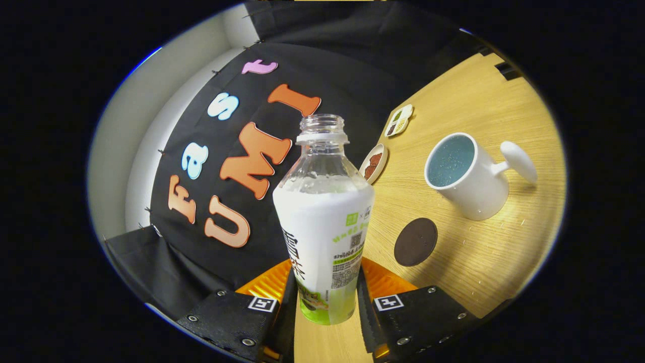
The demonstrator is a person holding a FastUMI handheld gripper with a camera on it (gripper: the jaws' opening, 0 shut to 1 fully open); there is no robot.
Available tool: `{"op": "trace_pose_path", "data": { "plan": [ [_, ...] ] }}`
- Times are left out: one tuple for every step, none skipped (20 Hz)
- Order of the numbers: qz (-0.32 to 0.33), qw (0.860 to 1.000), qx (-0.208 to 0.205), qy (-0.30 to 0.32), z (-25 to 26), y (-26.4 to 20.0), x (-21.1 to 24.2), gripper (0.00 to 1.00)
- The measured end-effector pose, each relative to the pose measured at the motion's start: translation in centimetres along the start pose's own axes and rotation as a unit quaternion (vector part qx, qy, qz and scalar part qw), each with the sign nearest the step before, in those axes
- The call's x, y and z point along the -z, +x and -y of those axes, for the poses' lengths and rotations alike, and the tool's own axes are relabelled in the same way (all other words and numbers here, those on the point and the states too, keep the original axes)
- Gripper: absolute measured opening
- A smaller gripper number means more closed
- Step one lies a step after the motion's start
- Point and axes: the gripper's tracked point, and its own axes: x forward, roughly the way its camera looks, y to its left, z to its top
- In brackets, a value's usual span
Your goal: Take the bottle from table, then pour the juice into the cup, finally place the bottle on the coaster
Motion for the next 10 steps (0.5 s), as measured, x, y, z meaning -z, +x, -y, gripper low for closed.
{"op": "trace_pose_path", "data": {
  "plan": [
    [0.001, 1.000, -0.002, 0.019, 0.12, 0.13, -0.24, 0.55],
    [0.002, 0.999, -0.003, 0.037, 0.19, 0.18, -0.25, 0.55],
    [0.002, 0.999, -0.004, 0.053, 0.34, 0.41, -0.37, 0.55],
    [0.001, 0.998, -0.004, 0.068, 0.48, 0.40, -0.41, 0.55],
    [0.001, 0.997, -0.005, 0.082, 0.63, 0.48, -0.48, 0.55],
    [0.000, 0.995, -0.008, 0.098, 0.57, 0.48, -0.55, 0.55],
    [0.000, 0.993, -0.010, 0.115, 0.53, 0.59, -0.64, 0.55],
    [0.000, 0.991, -0.013, 0.132, 0.58, 0.61, -0.73, 0.55],
    [0.001, 0.989, -0.015, 0.148, 0.60, 0.69, -0.79, 0.55],
    [0.002, 0.987, -0.016, 0.162, 0.56, 0.74, -0.85, 0.55]
  ]
}}
